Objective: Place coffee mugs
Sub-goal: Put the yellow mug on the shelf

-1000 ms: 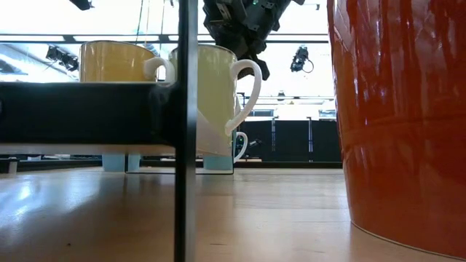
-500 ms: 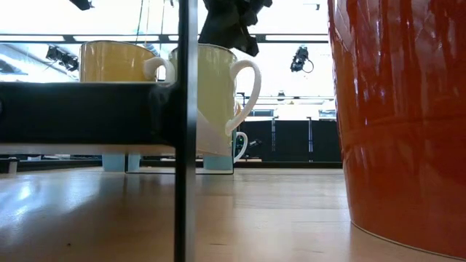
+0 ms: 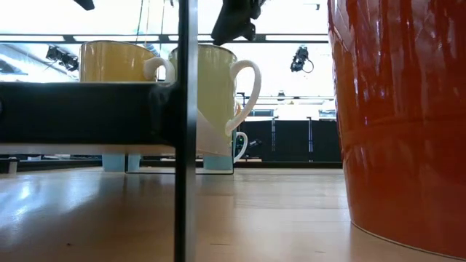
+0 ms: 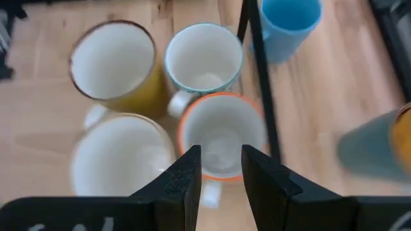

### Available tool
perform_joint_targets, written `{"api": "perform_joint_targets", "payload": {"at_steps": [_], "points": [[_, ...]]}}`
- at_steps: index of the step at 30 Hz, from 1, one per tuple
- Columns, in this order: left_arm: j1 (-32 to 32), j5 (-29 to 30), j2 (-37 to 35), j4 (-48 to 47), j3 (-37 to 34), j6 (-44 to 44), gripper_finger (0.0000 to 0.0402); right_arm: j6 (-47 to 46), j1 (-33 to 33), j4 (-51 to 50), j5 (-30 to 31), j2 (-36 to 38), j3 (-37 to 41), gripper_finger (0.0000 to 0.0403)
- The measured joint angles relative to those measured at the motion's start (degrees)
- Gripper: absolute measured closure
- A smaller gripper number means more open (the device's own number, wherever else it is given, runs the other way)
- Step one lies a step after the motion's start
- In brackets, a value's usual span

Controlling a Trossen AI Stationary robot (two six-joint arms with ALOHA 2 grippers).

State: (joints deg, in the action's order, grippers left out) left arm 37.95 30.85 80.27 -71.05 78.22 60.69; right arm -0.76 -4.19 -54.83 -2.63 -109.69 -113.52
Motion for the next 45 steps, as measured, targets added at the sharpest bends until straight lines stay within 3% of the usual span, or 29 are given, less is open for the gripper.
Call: {"api": "perform_joint_targets", "payload": {"at_steps": [6, 12, 20, 27, 32, 45], "points": [[-0.02, 0.00, 0.00, -0.01, 0.00, 0.00, 0.0285, 14.04, -4.12, -0.02, 0.29, -0.02, -0.70, 0.0286], [0.00, 0.00, 0.00, -0.02, 0.00, 0.00, 0.0285, 19.23, -9.97, 0.70, 5.67, -0.02, -0.70, 0.0286], [-0.01, 0.00, 0.02, 0.00, 0.00, 0.01, 0.0285, 18.80, -19.96, 1.16, 6.57, -0.02, -0.70, 0.0286], [-0.02, 0.00, 0.04, 0.00, 0.00, 0.00, 0.0285, 17.21, -26.03, 1.18, -2.04, -0.02, -0.68, 0.0286], [-0.02, 0.00, 0.04, 0.00, 0.00, 0.00, 0.0285, 14.60, -27.14, 1.44, -6.66, -0.02, -0.65, 0.0286], [-0.01, -0.01, 0.09, 0.10, 0.00, 0.01, 0.0285, 8.01, -24.95, 5.79, -5.24, -4.21, -0.16, 0.0286]]}}
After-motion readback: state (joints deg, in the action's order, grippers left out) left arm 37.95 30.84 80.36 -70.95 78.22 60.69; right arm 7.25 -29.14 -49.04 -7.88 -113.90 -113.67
